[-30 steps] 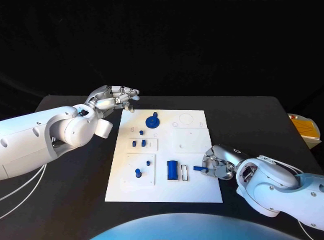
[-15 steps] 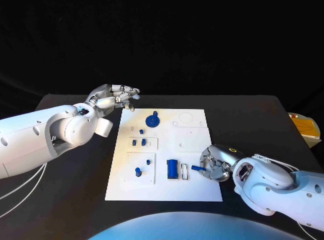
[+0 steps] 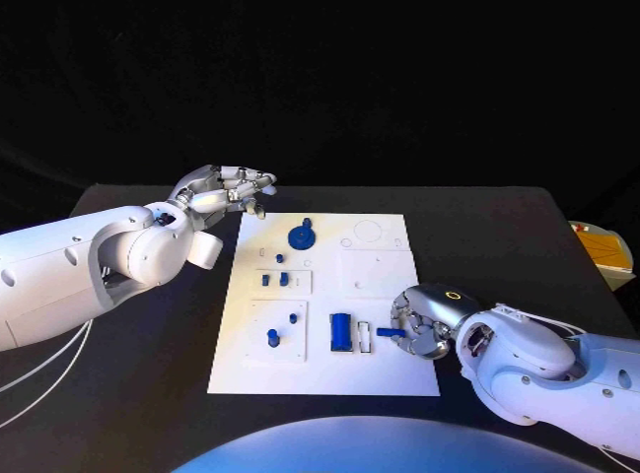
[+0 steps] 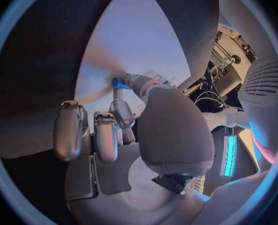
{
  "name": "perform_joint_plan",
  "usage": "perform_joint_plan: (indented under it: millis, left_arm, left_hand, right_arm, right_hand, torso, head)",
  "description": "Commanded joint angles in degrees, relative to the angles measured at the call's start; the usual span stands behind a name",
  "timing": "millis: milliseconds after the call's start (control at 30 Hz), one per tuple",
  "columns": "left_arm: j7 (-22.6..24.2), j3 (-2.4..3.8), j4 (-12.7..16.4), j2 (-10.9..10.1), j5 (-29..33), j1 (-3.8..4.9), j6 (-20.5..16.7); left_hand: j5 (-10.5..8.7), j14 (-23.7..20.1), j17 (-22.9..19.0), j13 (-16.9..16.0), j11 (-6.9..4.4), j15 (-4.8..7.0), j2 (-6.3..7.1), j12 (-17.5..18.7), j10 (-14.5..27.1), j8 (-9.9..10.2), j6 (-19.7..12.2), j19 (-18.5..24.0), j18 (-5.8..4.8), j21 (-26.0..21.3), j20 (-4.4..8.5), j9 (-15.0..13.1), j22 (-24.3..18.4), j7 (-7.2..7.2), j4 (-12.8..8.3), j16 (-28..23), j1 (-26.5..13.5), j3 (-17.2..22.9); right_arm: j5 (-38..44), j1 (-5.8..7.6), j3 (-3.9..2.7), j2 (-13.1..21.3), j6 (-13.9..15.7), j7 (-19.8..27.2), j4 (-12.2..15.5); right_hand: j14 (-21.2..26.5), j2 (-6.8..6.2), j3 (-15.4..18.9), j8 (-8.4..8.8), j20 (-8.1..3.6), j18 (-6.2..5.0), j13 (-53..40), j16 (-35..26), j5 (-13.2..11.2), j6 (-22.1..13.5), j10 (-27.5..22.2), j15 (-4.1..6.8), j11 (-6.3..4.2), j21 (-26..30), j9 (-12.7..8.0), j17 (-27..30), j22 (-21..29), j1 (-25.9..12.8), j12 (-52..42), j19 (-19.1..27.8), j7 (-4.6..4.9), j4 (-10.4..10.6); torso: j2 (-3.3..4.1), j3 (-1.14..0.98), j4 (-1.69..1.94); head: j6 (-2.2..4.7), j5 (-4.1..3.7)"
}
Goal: Assemble the parts on the task board
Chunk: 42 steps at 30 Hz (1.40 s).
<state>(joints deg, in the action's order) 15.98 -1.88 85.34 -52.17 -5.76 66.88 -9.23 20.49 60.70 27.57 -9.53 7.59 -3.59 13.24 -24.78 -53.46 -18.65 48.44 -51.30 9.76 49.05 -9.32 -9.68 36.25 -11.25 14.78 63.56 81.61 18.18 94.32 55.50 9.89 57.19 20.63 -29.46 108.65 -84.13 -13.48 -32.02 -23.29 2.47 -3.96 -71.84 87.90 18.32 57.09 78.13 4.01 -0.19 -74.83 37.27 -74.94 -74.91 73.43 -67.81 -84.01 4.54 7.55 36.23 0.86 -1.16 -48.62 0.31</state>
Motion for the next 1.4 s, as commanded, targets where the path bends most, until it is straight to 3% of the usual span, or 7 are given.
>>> perform_joint_plan:
  millis: [33, 233, 567, 800, 833, 1067, 1400]
  left_arm:
    - [0.08, 0.04, 0.18, 0.03, 0.27, 0.04, 0.78]
    - [0.05, 0.04, 0.19, -0.03, 0.27, 0.04, 0.81]
    - [0.09, 0.04, 0.25, -0.08, 0.27, 0.04, 0.75]
    - [0.05, 0.04, 0.3, -0.07, 0.27, 0.04, 0.73]
    - [0.05, 0.04, 0.32, -0.07, 0.27, 0.04, 0.74]
    - [-0.09, 0.04, 0.4, -0.09, 0.27, 0.04, 0.81]
    - [-0.31, 0.04, 0.48, -0.14, 0.26, 0.04, 0.95]
  left_hand:
    - [0.34, -0.55, -0.07, -0.05, 0.08, 0.01, -0.31, -0.35, 0.41, -0.05, -0.32, -0.4, 0.75, -0.25, 0.1, 0.01, -0.1, -0.11, 0.02, 0.39, 0.47, -0.31]
    - [0.36, -0.55, -0.07, -0.06, 0.1, 0.0, -0.37, -0.4, 0.43, -0.04, -0.4, -0.43, 0.75, -0.26, 0.1, 0.03, -0.11, -0.13, -0.01, 0.41, 0.61, -0.29]
    - [0.36, -0.55, -0.07, -0.06, 0.1, 0.0, -0.37, -0.4, 0.43, -0.04, -0.4, -0.43, 0.75, -0.26, 0.1, 0.03, -0.11, -0.13, -0.01, 0.41, 0.61, -0.29]
    - [0.36, -0.55, -0.07, -0.06, 0.1, 0.0, -0.37, -0.4, 0.43, -0.04, -0.4, -0.43, 0.75, -0.26, 0.1, 0.03, -0.11, -0.13, -0.01, 0.41, 0.61, -0.29]
    - [0.36, -0.55, -0.07, -0.06, 0.1, 0.0, -0.37, -0.4, 0.43, -0.04, -0.4, -0.43, 0.75, -0.26, 0.1, 0.03, -0.11, -0.13, -0.01, 0.41, 0.61, -0.29]
    - [0.36, -0.55, -0.07, -0.06, 0.1, 0.0, -0.37, -0.4, 0.43, -0.04, -0.4, -0.43, 0.75, -0.26, 0.1, 0.03, -0.11, -0.13, -0.01, 0.41, 0.61, -0.29]
    - [0.36, -0.55, -0.07, -0.06, 0.1, 0.0, -0.37, -0.4, 0.43, -0.04, -0.4, -0.43, 0.75, -0.26, 0.1, 0.03, -0.11, -0.13, -0.01, 0.41, 0.61, -0.29]
  right_arm:
    - [0.61, -0.2, 0.25, 0.47, 0.83, -1.0, 0.5]
    - [-1.66, 0.9, 0.18, 1.59, 4.72, -0.89, 2.2]
    - [-6.83, 2.54, 0.12, 2.18, 8.59, -0.65, 4.15]
    - [-14.53, 2.72, 0.14, 1.14, 6.82, -0.5, 3.62]
    - [-16.12, 2.69, 0.16, 0.81, 6.23, -0.48, 3.38]
    - [-21.82, 1.84, 0.25, -0.58, 3.95, -0.56, 2.32]
    - [-24.74, 1.15, 0.3, -1.92, 6.13, -0.76, 1.56]
  right_hand:
    - [-4.82, 0.87, -4.94, -0.77, -0.04, 1.09, -0.32, 0.29, 1.33, 0.53, 0.59, -0.17, -0.05, -0.52, 0.6, -9.74, -10.84, -0.62, -0.43, -0.99, -0.37, -5.42]
    - [-4.93, 1.21, -4.89, -1.26, -0.2, 1.28, -0.96, 0.47, 3.56, 0.26, 1.28, 0.01, -0.26, -1.51, 1.2, -10.24, -11.22, -2.14, -1.2, -1.4, -0.61, -5.92]
    - [-5.0, 1.09, -4.63, -1.34, -0.26, 1.39, -1.11, 0.59, 3.89, 0.12, 1.49, 0.07, -0.33, -2.05, 1.36, -10.55, -11.41, -3.31, -1.36, -1.61, -0.73, -5.75]
    - [-5.04, 0.97, -4.35, -1.26, -0.3, 1.43, -1.27, 0.67, 4.06, 0.0, 1.65, 0.12, -0.4, -2.25, 1.36, -10.78, -11.5, -4.51, -1.52, -1.7, -0.82, -5.35]
    - [-5.05, 0.83, -3.8, -1.28, -0.35, 1.43, -1.36, 0.69, 6.32, 0.01, 1.75, 0.22, -0.48, -2.21, 1.41, -10.82, -11.53, -5.35, -1.59, -1.7, -0.92, -5.18]
    - [-5.12, 0.28, -1.8, -0.97, -0.37, 1.45, -2.06, 0.81, 7.21, 0.07, 2.2, 0.16, -0.45, -2.19, 1.18, -11.18, -11.6, -8.68, -2.33, -1.74, -0.9, -3.62]
    - [-5.16, 0.21, -0.55, -0.71, -0.42, 1.5, -2.72, 0.89, 7.1, 0.53, 2.67, 0.23, -0.53, -2.45, 0.87, -11.4, -11.72, -11.0, -3.04, -1.88, -0.99, -2.13]
  torso:
    - [0.0, 0.0, -0.02]
    - [-0.01, 0.0, -0.05]
    - [0.02, -0.02, 0.02]
    - [-0.01, 0.07, 0.0]
    - [0.0, 0.06, 0.01]
    - [0.01, 0.03, 0.04]
    - [0.02, 0.01, 0.01]
  head:
    - [-0.07, 0.14]
    - [-0.01, 0.09]
    - [-0.04, 0.04]
    - [-0.3, 0.12]
    - [-0.3, 0.1]
    - [-0.53, 0.18]
    - [-0.54, 0.19]
